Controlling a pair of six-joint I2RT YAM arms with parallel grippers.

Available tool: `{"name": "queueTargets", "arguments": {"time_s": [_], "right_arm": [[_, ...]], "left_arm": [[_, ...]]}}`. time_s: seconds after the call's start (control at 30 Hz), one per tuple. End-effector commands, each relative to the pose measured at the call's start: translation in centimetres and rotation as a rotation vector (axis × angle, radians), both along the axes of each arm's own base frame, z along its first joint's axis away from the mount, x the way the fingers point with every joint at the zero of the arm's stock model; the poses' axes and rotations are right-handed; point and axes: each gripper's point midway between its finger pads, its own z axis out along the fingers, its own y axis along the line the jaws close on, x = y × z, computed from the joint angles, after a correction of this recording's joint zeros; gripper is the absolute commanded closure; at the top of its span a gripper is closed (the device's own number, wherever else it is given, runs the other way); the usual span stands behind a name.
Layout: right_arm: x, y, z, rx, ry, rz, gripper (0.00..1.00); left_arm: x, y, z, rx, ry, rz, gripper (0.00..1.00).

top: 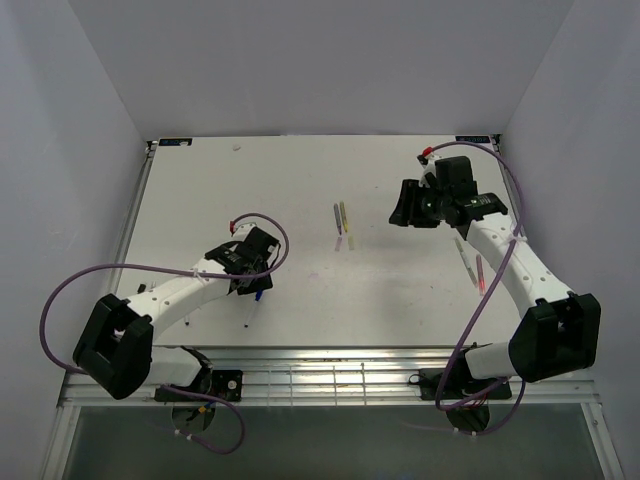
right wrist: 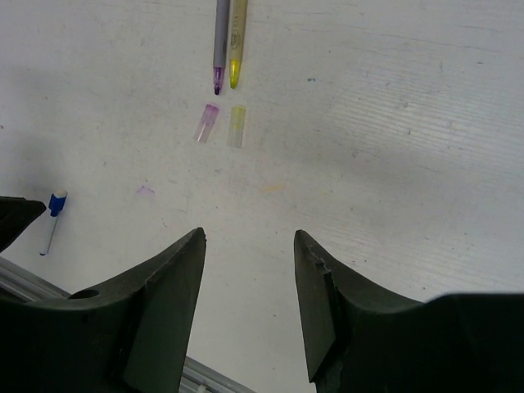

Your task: Open the pen caps

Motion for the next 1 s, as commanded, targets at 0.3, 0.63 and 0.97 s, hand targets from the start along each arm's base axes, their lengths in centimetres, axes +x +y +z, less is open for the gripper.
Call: {"name": "queueTargets", "arguments": {"time_s": [0.3, 0.63, 0.97], "right_arm": [[-0.4, 0.9, 0.6, 0.011, -0.054, 0.023, 0.46], [-0.8, 1.2, 0.5, 0.019, -0.057, 0.032, 0.46], [-1.0, 1.4, 0.5, 0.018, -0.062, 0.035, 0.46]], "left_arm": [[-0.8, -0.3, -1.3, -0.068, 0.024, 0.037, 0.6], [-4.2, 1.2, -2.9, -0.105, 0.071, 0.108, 0.36], [-5.6, 0.3, -4.5, -0.17, 0.134, 0.111, 0.59]]}}
